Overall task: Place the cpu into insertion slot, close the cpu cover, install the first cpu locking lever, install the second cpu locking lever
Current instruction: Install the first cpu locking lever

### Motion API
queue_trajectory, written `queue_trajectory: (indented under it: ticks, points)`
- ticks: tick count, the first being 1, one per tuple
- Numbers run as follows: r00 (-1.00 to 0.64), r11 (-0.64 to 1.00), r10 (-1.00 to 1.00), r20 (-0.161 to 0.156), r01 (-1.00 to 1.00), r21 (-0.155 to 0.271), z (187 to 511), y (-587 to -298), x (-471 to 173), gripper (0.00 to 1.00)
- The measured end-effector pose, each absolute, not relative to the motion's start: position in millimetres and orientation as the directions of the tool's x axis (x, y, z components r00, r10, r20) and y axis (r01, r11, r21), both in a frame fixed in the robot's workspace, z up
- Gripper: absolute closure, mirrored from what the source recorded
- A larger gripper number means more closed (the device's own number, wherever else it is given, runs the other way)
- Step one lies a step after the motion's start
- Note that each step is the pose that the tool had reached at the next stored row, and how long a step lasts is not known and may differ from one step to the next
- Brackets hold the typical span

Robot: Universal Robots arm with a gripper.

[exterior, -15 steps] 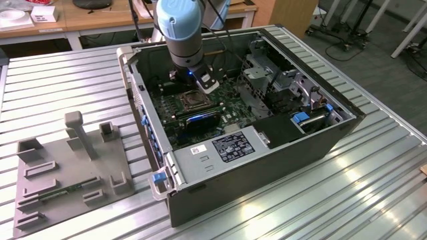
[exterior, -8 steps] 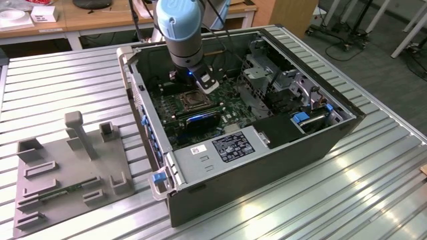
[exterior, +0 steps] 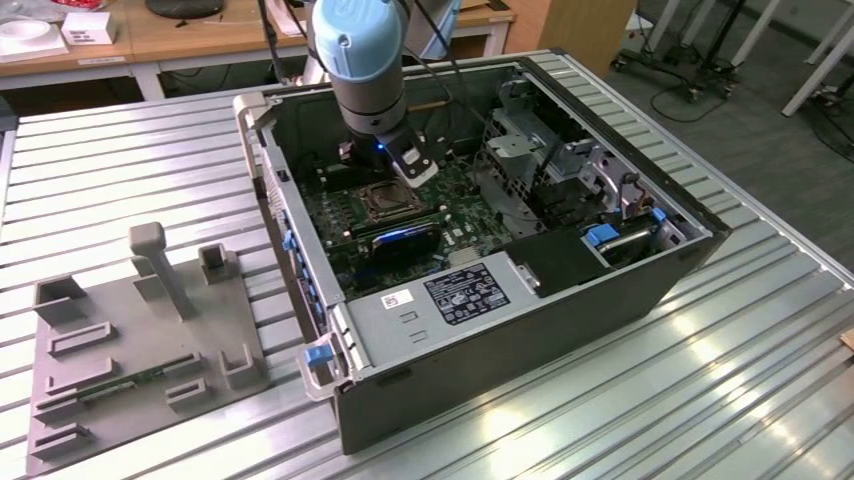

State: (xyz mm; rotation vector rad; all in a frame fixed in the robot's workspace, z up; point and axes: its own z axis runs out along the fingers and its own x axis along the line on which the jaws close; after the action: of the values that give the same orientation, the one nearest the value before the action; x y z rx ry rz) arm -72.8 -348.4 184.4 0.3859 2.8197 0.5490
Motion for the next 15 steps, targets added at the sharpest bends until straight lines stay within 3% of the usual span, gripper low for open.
queue_trajectory:
  ticks: [15]
  points:
    - [-0.936, 0.895, 0.300, -0.185, 0.210, 0.393, 183.5, -348.4, -72.5, 0.89]
